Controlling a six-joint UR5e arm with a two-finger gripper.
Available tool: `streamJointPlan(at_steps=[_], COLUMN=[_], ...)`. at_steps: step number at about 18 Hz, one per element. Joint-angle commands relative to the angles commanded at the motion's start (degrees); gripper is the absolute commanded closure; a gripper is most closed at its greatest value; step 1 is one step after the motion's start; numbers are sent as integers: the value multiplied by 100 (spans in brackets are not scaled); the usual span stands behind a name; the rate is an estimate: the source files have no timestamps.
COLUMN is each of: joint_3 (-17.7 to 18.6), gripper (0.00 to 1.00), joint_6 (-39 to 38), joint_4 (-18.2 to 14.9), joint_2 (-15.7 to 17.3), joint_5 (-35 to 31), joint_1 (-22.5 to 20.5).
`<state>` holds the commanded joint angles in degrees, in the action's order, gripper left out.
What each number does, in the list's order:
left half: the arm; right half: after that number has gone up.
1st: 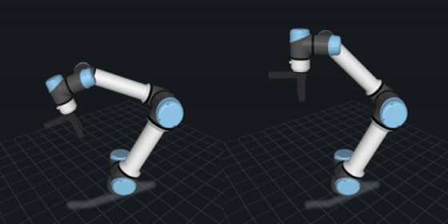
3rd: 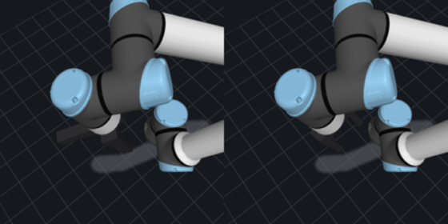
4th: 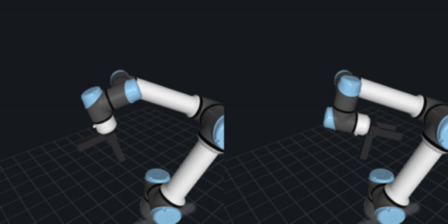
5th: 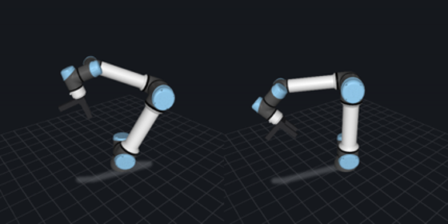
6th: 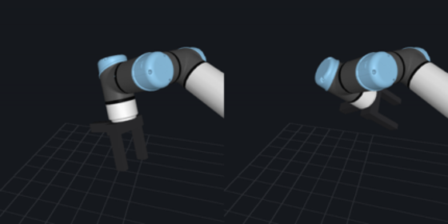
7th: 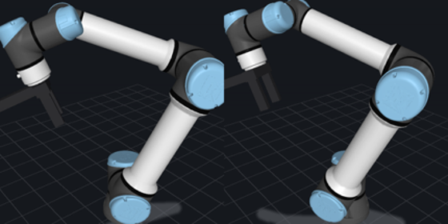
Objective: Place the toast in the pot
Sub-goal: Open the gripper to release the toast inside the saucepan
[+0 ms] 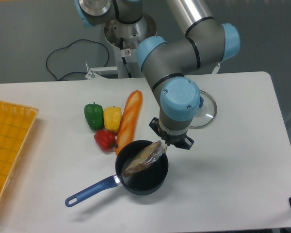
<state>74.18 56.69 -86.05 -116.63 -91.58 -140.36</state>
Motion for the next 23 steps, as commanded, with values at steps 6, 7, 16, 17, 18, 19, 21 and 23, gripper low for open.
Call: streamJointPlan(at_steps=[6,7,16,17,18,19,21,23], joint_3=[202,211,220,229,255,299,395,457], gripper=[76,67,6,1,1,1,0,0], joint_6=[9,17,26,26,18,18,26,26], joint_4=[299,299,396,396,413,466,519,528], joint_2=[-9,-9,0,17,44,70,175,281], joint_5=[-70,-70,-70,-70,-70,-70,-70,-70], joint_1=[53,53,53,53,53,53,53,35])
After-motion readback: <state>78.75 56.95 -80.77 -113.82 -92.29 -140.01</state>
